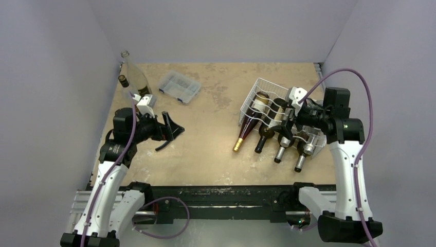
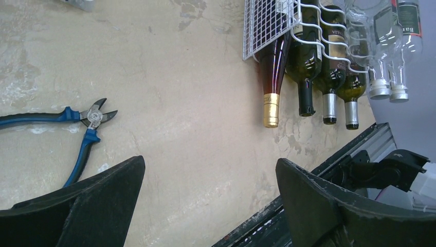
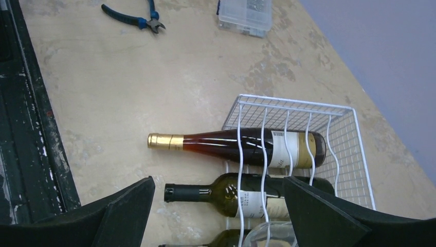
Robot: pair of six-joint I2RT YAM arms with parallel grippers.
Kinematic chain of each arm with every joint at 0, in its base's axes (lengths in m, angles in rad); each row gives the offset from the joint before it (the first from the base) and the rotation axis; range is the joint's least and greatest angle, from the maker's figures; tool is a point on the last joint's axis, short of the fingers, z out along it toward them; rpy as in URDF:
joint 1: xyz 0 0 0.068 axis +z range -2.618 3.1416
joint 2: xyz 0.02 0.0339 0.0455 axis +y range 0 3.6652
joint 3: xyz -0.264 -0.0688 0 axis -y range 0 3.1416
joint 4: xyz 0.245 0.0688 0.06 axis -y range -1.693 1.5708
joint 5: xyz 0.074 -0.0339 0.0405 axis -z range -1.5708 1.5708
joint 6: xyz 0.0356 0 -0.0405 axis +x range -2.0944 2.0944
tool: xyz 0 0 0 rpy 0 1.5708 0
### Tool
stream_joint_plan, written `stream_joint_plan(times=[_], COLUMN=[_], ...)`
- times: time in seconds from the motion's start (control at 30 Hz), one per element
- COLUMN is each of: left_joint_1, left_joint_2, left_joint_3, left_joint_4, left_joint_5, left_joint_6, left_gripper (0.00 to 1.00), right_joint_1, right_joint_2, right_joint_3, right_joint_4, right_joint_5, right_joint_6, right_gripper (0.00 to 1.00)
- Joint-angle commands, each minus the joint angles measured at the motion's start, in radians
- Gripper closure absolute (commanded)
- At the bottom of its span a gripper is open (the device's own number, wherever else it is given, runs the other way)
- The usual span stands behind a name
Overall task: Take the wine bottle off the wine rack
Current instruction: Pick up the wine bottle from the wine rack.
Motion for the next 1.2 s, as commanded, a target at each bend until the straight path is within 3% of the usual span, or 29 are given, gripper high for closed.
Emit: stream_joint_plan(times=[0.0, 0.2, 0.67, 0.8, 1.17], left_joint_1=[-0.005, -0.005, -0.005, -0.005, -0.005], left_joint_2=[-0.007, -0.023, 0.058, 0.056, 0.032], left_joint_3=[-0.005, -0.016, -0.009, -0.008, -0.011], left_joint_4=[0.014, 0.026, 0.043, 0.038, 0.026], left_joint_5=[0.009, 0.032, 0.074, 0.074, 0.065], left_joint_6=[0.007, -0.018, -0.054, -0.048, -0.023], left_gripper=[0.0, 0.0, 0.0, 0.0, 0.0], right_joint_1=[-0.009, -0.089, -0.184, -0.184, -0.183], right_joint_2=[-0.049, -0.071, -0.11, -0.093, 0.151], right_joint_3=[-0.007, -0.021, -0.038, -0.004, 0.286], right_joint_4=[-0.012, -0.013, 0.044, -0.015, -0.368], right_joint_5=[0.084, 0.035, 0.079, 0.122, 0.19], right_joint_6=[0.108, 0.144, 0.229, 0.154, -0.263], right_gripper=[0.01, 0.01, 0.01, 0.01, 0.01])
